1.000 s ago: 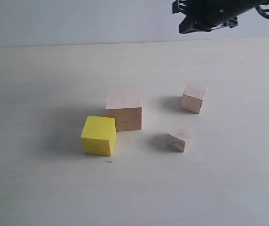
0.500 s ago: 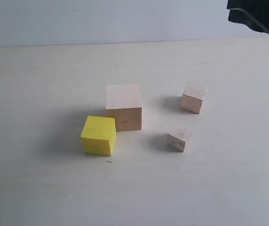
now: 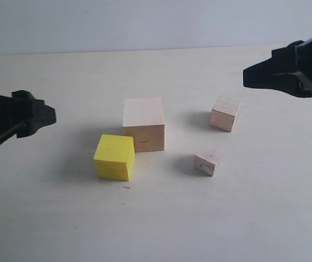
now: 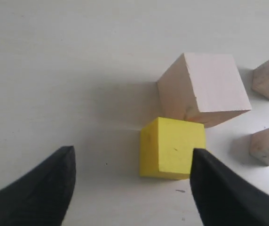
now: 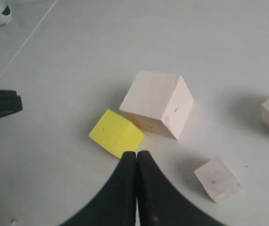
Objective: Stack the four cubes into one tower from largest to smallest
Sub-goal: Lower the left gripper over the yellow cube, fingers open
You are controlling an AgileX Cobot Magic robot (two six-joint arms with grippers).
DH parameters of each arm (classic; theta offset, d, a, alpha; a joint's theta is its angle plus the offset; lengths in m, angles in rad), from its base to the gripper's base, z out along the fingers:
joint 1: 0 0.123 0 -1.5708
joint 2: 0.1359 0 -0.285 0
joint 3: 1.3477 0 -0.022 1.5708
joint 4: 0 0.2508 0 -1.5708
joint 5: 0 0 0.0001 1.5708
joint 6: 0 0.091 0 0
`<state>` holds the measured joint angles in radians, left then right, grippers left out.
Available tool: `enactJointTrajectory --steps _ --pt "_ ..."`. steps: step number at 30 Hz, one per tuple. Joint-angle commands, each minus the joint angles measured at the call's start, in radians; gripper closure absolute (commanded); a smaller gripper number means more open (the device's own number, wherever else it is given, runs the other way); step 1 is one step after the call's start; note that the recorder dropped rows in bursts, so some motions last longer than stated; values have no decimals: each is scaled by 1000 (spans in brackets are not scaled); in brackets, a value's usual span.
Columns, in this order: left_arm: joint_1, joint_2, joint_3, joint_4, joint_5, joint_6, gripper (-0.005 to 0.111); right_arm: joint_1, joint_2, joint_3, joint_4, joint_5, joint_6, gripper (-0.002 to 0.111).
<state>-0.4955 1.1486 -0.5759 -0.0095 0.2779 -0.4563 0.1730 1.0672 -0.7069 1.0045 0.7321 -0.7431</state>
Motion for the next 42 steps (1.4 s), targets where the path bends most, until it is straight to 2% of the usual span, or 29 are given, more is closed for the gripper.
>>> enactJointTrajectory --steps 1,6,9,15,17,27,33,42 --pt "-35 125 -116 -8 87 34 39 1 -63 5 -123 59 102 108" --pt "-43 253 -230 -37 233 36 25 1 -146 5 -182 59 153 108" --pt "-43 317 -264 -93 253 50 25 1 -180 5 -186 59 171 108" --pt "-45 405 -329 -333 274 310 25 1 -205 5 -271 114 279 108" --pt "-45 428 -347 -360 283 356 25 1 -205 5 -318 139 323 108" --pt "-72 548 -454 -358 377 394 25 1 -207 5 -331 158 330 108" --pt "-112 626 -526 -271 420 381 25 1 -256 5 -331 162 328 108" --pt "-114 691 -601 -223 505 319 25 1 -365 5 -333 170 328 108"
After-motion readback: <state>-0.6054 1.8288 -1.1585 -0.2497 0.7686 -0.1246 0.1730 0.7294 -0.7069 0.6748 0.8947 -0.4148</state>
